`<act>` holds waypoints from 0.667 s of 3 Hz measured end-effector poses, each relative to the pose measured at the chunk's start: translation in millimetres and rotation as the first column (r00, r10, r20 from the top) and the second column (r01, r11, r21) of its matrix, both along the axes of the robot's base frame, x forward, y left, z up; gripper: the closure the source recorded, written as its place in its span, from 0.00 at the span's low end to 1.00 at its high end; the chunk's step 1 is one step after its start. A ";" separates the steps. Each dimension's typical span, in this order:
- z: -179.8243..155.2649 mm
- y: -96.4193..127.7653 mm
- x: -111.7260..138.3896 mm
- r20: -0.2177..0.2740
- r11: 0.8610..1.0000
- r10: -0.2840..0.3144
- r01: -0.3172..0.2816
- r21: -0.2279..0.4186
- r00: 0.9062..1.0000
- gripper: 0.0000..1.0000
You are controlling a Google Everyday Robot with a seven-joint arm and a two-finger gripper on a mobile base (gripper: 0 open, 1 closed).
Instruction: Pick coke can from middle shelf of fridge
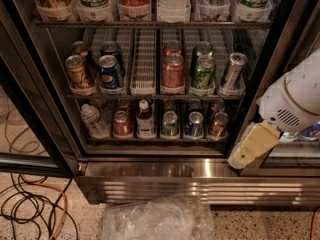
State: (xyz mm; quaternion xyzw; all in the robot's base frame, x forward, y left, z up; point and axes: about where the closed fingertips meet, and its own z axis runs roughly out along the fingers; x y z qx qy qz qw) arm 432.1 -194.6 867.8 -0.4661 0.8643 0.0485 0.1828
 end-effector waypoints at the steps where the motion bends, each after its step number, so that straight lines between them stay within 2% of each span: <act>1: -50.8 35.4 -0.5 -0.052 0.990 0.068 -0.060 0.131 0.996 0.00; 2: -77.0 92.2 2.4 -0.016 0.940 0.092 -0.081 0.332 0.996 0.00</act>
Offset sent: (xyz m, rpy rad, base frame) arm 0.0082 0.1724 -0.0845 0.7040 -0.0078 0.0839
